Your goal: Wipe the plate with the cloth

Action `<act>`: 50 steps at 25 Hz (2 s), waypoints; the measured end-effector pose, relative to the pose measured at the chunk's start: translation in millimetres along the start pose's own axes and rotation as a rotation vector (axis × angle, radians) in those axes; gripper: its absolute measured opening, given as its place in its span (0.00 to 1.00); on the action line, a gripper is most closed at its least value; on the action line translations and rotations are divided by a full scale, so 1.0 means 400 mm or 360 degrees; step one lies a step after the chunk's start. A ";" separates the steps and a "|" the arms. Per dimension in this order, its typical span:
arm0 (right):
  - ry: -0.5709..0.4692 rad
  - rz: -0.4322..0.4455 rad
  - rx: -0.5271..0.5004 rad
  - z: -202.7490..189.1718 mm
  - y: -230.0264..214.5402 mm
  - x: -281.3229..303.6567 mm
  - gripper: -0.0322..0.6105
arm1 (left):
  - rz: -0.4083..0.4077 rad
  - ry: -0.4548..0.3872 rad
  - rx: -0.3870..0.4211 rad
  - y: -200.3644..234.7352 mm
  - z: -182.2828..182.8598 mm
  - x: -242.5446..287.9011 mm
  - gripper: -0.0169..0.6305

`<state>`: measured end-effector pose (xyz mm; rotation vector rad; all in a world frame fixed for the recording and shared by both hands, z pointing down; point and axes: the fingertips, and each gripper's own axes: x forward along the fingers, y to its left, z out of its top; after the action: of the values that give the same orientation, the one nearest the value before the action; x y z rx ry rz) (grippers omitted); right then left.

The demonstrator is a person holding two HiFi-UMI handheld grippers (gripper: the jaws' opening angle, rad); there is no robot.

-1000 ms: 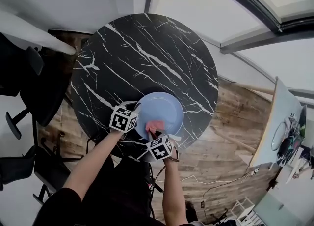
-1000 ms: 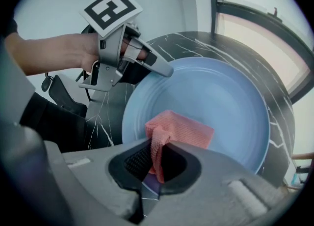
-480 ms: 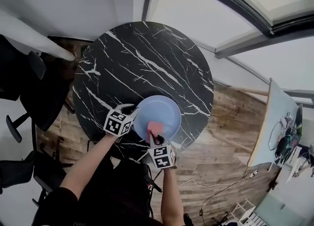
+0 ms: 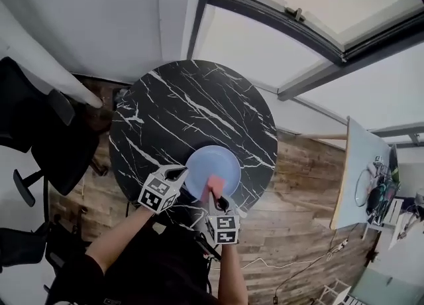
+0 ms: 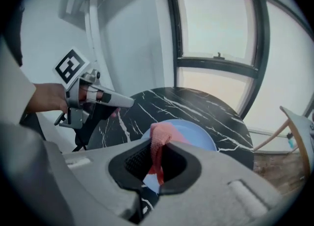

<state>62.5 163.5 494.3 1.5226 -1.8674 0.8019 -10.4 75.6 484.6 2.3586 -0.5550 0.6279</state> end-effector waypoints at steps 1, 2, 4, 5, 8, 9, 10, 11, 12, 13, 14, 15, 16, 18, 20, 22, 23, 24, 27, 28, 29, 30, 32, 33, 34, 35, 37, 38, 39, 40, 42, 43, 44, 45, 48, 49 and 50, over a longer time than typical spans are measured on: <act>-0.0043 -0.0016 0.0042 0.016 0.006 -0.016 0.08 | -0.0023 -0.0007 0.0037 -0.021 0.007 -0.020 0.03; -0.0084 -0.0029 0.0081 0.031 0.012 -0.032 0.08 | -0.0047 -0.0013 0.0069 -0.042 0.011 -0.039 0.03; -0.0154 -0.0065 0.0137 0.054 0.021 -0.070 0.08 | -0.0093 -0.0036 0.0116 -0.087 0.018 -0.076 0.03; -0.0191 -0.0087 0.0156 0.067 0.024 -0.090 0.08 | -0.0114 -0.0059 0.0137 -0.110 0.023 -0.095 0.03; -0.0346 -0.0152 0.0188 0.117 0.025 -0.152 0.08 | -0.0127 -0.0199 0.0229 -0.162 0.057 -0.155 0.03; -0.0411 -0.0171 0.0196 0.135 0.026 -0.173 0.08 | -0.0108 -0.0269 0.0281 -0.174 0.074 -0.178 0.03; -0.0480 -0.0190 0.0204 0.153 0.028 -0.195 0.08 | -0.0085 -0.0342 0.0345 -0.185 0.093 -0.202 0.03; -0.0548 -0.0207 0.0211 0.168 0.030 -0.219 0.08 | -0.0068 -0.0408 0.0411 -0.199 0.110 -0.226 0.03; -0.0610 -0.0223 0.0218 0.182 0.033 -0.243 0.08 | -0.0062 -0.0460 0.0471 -0.216 0.125 -0.248 0.03; -0.0663 -0.0239 0.0223 0.192 0.035 -0.267 0.08 | -0.0067 -0.0500 0.0521 -0.235 0.139 -0.266 0.03; -0.0706 -0.0254 0.0225 0.200 0.038 -0.288 0.08 | -0.0073 -0.0534 0.0560 -0.253 0.151 -0.283 0.03; -0.0744 -0.0269 0.0226 0.205 0.040 -0.309 0.08 | -0.0076 -0.0570 0.0590 -0.266 0.164 -0.300 0.03; -0.0782 -0.0288 0.0230 0.209 0.043 -0.328 0.08 | -0.0068 -0.0617 0.0609 -0.275 0.179 -0.319 0.03; -0.0853 -0.0336 0.0276 0.213 0.046 -0.368 0.08 | -0.0019 -0.0748 0.0617 -0.280 0.220 -0.366 0.03; -0.0907 -0.0383 0.0332 0.213 0.049 -0.401 0.08 | 0.0032 -0.0851 0.0596 -0.280 0.263 -0.412 0.03; -0.0940 -0.0404 0.0343 0.215 0.054 -0.419 0.08 | 0.0049 -0.0868 0.0587 -0.275 0.281 -0.434 0.03; -0.0952 -0.0409 0.0334 0.219 0.056 -0.424 0.08 | 0.0047 -0.0860 0.0594 -0.273 0.284 -0.438 0.03; -0.0963 -0.0416 0.0321 0.223 0.056 -0.428 0.08 | 0.0044 -0.0856 0.0605 -0.271 0.285 -0.440 0.03; -0.0996 -0.0450 0.0305 0.232 0.047 -0.441 0.08 | 0.0046 -0.0867 0.0604 -0.268 0.281 -0.445 0.03; -0.1009 -0.0454 0.0309 0.236 0.043 -0.446 0.08 | 0.0038 -0.0863 0.0595 -0.272 0.280 -0.442 0.03; -0.1021 -0.0455 0.0315 0.239 0.040 -0.450 0.08 | 0.0026 -0.0857 0.0594 -0.278 0.281 -0.438 0.03; -0.1027 -0.0456 0.0319 0.240 0.038 -0.451 0.08 | 0.0013 -0.0852 0.0599 -0.284 0.283 -0.434 0.03; -0.1017 -0.0463 0.0314 0.236 0.039 -0.445 0.08 | -0.0010 -0.0841 0.0606 -0.294 0.284 -0.426 0.03; -0.1007 -0.0472 0.0309 0.233 0.040 -0.440 0.08 | -0.0020 -0.0835 0.0608 -0.296 0.282 -0.422 0.03; -0.1001 -0.0480 0.0305 0.231 0.041 -0.435 0.08 | -0.0031 -0.0825 0.0609 -0.297 0.280 -0.419 0.03; -0.0998 -0.0485 0.0304 0.230 0.042 -0.433 0.08 | -0.0041 -0.0814 0.0610 -0.297 0.276 -0.416 0.03; -0.0999 -0.0487 0.0303 0.230 0.045 -0.431 0.08 | -0.0057 -0.0799 0.0614 -0.299 0.272 -0.411 0.03; -0.0999 -0.0486 0.0303 0.231 0.046 -0.430 0.08 | -0.0063 -0.0797 0.0612 -0.300 0.271 -0.410 0.03; -0.0998 -0.0486 0.0303 0.231 0.046 -0.430 0.08 | -0.0067 -0.0796 0.0611 -0.301 0.271 -0.409 0.03; -0.0997 -0.0486 0.0304 0.232 0.045 -0.429 0.08 | -0.0070 -0.0796 0.0614 -0.301 0.271 -0.408 0.03; -0.0998 -0.0485 0.0311 0.232 0.042 -0.430 0.08 | -0.0072 -0.0799 0.0618 -0.302 0.272 -0.406 0.03; -0.0999 -0.0485 0.0314 0.232 0.041 -0.430 0.08 | -0.0072 -0.0800 0.0614 -0.303 0.274 -0.405 0.03; -0.0998 -0.0484 0.0313 0.232 0.040 -0.431 0.08 | -0.0072 -0.0801 0.0608 -0.303 0.275 -0.404 0.03; -0.0998 -0.0484 0.0311 0.233 0.039 -0.432 0.08 | -0.0072 -0.0800 0.0600 -0.303 0.276 -0.403 0.03; -0.0999 -0.0488 0.0304 0.234 0.037 -0.435 0.08 | -0.0069 -0.0795 0.0599 -0.304 0.277 -0.402 0.03; -0.1000 -0.0489 0.0303 0.234 0.036 -0.436 0.08 | -0.0066 -0.0799 0.0603 -0.305 0.278 -0.402 0.03; -0.1001 -0.0487 0.0302 0.234 0.035 -0.436 0.08 | -0.0061 -0.0804 0.0605 -0.304 0.279 -0.402 0.03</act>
<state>71.3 203.4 300.3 2.3125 -1.9271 0.3849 -41.8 125.4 261.7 2.9017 -0.6468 0.1125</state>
